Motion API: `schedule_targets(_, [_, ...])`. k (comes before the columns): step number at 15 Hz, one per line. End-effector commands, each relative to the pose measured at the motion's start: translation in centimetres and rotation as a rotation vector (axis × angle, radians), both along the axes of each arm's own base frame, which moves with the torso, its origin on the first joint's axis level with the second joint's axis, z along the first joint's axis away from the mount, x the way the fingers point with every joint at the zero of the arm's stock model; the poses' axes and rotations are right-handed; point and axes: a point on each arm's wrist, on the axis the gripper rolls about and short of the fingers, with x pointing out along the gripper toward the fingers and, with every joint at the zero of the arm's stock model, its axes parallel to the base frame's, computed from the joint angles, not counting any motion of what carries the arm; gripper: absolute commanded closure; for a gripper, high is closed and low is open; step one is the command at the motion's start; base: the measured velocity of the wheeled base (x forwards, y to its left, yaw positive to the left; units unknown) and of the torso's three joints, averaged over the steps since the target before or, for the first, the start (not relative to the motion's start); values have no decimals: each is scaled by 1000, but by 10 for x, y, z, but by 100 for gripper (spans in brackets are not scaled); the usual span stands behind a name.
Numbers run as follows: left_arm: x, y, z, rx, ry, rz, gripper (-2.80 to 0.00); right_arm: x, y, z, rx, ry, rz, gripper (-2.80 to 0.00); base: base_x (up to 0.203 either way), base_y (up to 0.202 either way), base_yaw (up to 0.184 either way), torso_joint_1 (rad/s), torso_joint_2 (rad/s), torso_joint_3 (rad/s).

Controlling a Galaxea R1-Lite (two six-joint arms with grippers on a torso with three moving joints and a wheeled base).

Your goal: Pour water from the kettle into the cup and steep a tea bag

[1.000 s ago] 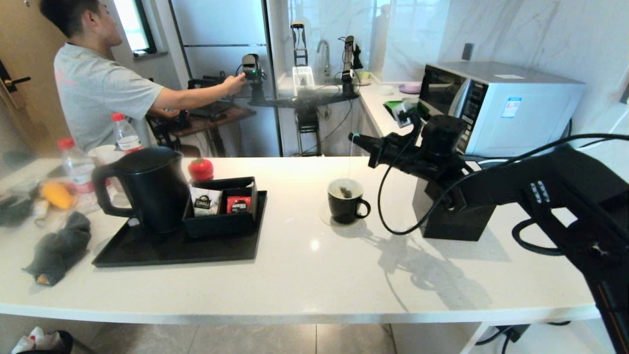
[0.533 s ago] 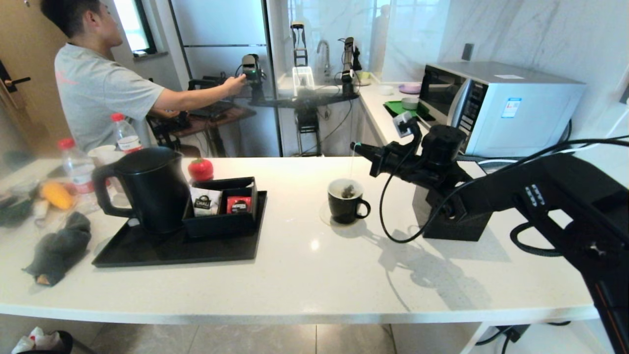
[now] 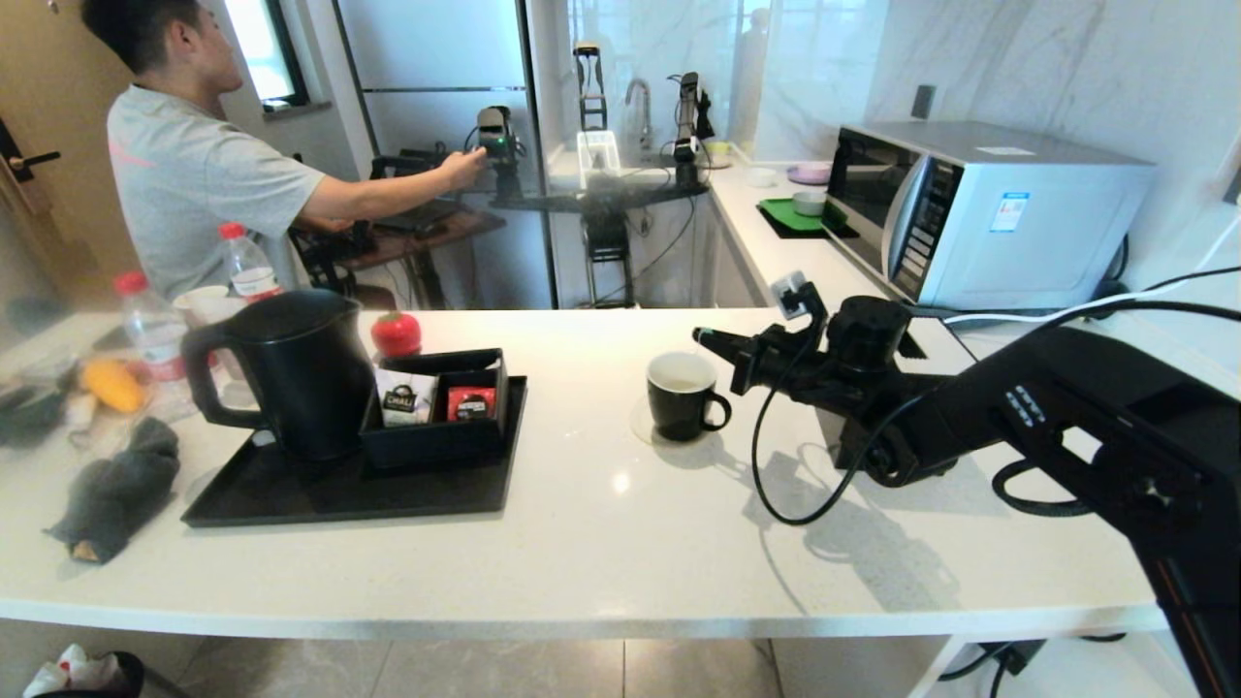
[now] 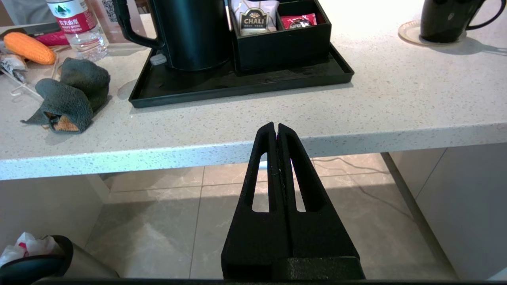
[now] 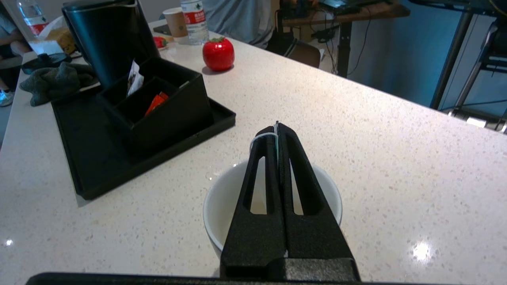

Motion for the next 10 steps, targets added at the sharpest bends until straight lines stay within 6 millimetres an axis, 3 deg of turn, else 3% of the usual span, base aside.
schedule_targets(1, [0, 0, 0, 0, 0, -1, 0, 3, 0, 16, 15, -39, 3, 0, 0, 0, 0, 0, 0, 0])
schedule_targets(8, [0, 0, 0, 0, 0, 0, 0, 20, 2, 99, 57, -164, -4, 0, 0, 0, 0, 0, 0, 0])
schedule_targets(10, [0, 0, 0, 0, 0, 0, 0, 21, 1, 105, 55, -160, -8, 0, 0, 0, 0, 0, 0, 0])
